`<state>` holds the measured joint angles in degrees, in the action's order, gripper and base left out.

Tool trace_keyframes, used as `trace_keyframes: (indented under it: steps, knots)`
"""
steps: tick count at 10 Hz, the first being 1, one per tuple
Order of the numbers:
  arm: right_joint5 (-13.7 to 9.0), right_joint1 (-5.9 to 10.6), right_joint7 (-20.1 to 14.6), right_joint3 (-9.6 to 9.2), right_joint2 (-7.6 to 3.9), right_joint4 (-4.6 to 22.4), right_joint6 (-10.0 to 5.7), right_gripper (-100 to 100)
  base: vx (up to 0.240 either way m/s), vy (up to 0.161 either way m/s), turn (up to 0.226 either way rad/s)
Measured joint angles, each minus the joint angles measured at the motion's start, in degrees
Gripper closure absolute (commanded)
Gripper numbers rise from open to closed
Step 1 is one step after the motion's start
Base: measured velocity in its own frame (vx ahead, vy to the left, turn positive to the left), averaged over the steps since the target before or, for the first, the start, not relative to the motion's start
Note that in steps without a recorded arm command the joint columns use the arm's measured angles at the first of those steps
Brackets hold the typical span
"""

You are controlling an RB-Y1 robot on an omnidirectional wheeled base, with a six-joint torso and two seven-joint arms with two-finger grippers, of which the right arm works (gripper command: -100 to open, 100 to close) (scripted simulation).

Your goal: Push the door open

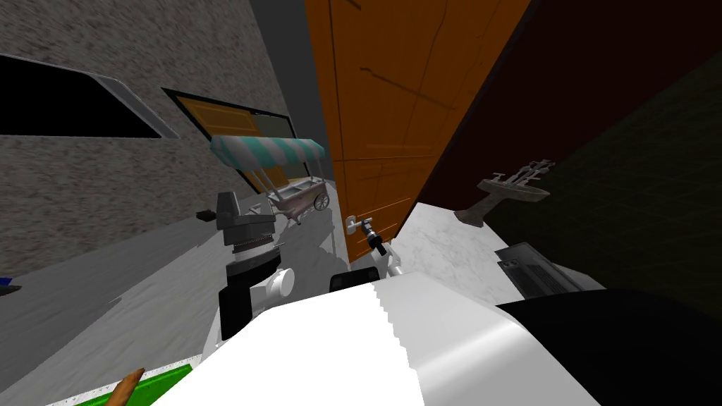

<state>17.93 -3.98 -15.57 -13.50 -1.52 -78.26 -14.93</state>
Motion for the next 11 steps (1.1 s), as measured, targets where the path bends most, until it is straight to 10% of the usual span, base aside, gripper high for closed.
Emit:
trace_keyframes:
  steps: [6,11]
  knots:
    - [-1.25,-0.78,2.61,2.39,3.05,-0.67,-0.37,100,0.129,0.143,-0.119]
    - [-1.62,-1.28,2.58,3.34,0.53,-0.91,-0.03,100,0.186,0.081,-0.099]
